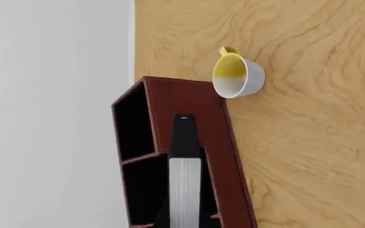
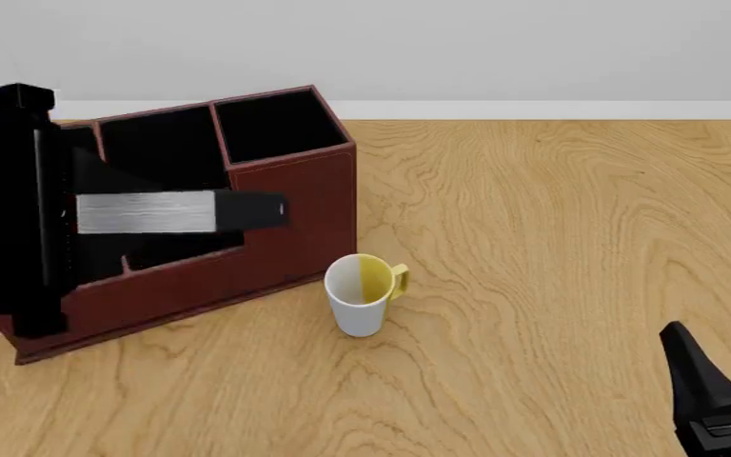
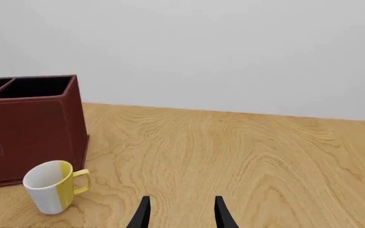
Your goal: Pick up the book and place it in the front compartment of the caddy.
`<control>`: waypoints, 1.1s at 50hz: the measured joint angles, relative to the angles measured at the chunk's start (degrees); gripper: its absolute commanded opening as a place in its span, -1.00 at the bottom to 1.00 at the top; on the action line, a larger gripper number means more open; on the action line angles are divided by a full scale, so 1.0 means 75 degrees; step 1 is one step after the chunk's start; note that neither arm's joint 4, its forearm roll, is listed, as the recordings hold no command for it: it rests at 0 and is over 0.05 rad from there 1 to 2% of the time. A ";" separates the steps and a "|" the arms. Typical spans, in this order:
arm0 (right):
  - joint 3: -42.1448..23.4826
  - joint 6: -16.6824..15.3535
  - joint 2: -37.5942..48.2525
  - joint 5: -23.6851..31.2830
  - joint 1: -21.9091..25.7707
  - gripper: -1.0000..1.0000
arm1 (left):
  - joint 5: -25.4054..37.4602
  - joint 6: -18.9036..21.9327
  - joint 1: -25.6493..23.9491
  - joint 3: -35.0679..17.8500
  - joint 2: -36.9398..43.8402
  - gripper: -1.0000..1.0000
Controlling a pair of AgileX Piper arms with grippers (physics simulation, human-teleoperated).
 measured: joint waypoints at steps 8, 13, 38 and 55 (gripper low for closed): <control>0.0000 -0.0035 0.0000 0.0001 0.0032 1.00 | 0.0151 0.0432 0.1206 -0.1332 0.0864 -1.00; 0.0000 -0.0057 0.0000 0.0008 0.0037 1.00 | 0.0657 0.0759 0.1819 -0.2181 0.1327 -1.00; -0.0005 -0.0059 0.0001 0.0075 0.0049 1.00 | 0.1639 0.1277 0.2873 -0.4018 0.2722 -1.00; -0.0004 -0.0071 0.0002 0.0105 0.0057 1.00 | 0.0949 0.0521 0.3018 -0.4003 0.3657 -1.00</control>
